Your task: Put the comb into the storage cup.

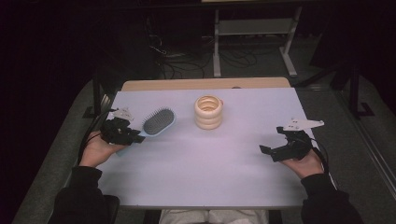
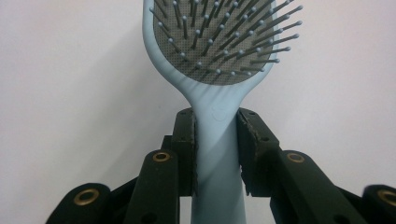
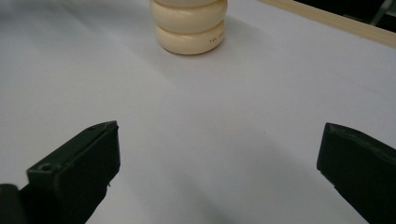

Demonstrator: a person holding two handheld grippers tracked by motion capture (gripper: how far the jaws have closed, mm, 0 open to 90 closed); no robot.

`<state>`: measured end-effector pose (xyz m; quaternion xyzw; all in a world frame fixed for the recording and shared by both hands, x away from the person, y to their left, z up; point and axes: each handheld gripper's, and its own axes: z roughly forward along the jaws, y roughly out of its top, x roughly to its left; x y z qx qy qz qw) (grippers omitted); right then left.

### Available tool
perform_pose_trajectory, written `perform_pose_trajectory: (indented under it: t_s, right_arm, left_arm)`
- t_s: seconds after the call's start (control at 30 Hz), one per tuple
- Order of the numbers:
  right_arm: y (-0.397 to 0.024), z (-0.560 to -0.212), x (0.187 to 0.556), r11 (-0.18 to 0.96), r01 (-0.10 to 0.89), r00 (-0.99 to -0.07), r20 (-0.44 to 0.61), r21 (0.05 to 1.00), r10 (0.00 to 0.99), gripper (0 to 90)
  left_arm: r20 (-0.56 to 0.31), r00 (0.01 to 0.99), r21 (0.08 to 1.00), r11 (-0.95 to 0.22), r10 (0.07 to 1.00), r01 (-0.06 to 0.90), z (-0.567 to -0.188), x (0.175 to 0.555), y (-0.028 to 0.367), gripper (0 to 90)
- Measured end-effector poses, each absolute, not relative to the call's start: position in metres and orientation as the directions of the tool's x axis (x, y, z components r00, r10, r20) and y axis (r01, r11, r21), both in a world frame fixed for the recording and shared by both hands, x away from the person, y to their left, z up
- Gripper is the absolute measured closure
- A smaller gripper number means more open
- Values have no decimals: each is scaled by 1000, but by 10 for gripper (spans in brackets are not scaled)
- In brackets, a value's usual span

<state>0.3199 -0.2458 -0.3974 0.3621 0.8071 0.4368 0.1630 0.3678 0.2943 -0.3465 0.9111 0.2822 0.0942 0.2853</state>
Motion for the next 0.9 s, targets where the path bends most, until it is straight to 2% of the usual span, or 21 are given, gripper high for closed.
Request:
perform_pose_trajectory:
  t_s: [0.6, 0.9]
  right_arm:
    - [-246, -395, 318, 342, 436, -690, 66, 833, 721, 0]
    - [-234, -385, 318, 398, 417, -710, 20, 817, 704, 0]
  left_arm:
    - [88, 849, 607, -704, 521, 368, -303, 373, 262, 705]
    - [130, 860, 615, -721, 494, 321, -287, 378, 240, 705]
